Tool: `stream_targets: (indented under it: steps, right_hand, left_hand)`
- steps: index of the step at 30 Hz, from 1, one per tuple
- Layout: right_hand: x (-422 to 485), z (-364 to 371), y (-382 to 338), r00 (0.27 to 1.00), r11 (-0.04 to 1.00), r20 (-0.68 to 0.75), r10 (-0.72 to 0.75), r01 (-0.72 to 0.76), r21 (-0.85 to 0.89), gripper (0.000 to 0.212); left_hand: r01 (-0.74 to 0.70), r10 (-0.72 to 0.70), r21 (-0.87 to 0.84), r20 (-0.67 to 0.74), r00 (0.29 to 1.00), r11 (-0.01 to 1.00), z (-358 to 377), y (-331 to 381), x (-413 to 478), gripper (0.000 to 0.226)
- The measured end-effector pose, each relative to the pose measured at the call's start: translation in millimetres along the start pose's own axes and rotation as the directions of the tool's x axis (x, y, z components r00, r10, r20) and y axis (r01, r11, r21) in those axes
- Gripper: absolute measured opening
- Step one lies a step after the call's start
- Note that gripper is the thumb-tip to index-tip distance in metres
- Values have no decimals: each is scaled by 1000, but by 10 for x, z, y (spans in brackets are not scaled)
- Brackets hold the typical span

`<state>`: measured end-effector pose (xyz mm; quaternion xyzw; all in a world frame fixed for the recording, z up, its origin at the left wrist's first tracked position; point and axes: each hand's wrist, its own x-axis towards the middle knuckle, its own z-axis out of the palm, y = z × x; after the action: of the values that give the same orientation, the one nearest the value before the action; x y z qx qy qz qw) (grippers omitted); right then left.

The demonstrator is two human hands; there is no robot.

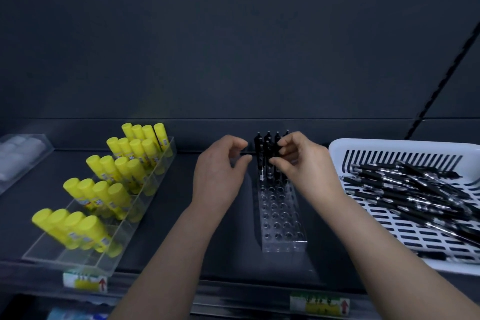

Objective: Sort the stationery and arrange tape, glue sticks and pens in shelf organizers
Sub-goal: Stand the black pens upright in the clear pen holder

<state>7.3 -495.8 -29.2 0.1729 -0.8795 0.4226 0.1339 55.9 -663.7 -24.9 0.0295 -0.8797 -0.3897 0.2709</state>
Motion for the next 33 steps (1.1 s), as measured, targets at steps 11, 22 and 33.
stream_targets:
  steps: [11,22,33]
  right_hand:
    - [-440,-977,662,991,899,-73,114,-134,-417,12]
    - [-1044,-2120,1455,947,726,-194,254,-320,-609,16]
    - [-1177,-2320,1846,859,872,-359,366,-451,-192,19]
  left_hand:
    - [-42,53,-62,195,979,997,630,726,-104,18]
    - [-273,122,100,714,690,957,1780,1386,-393,19]
    - [-571,243,92,842,483,816,2618,2121,-644,19]
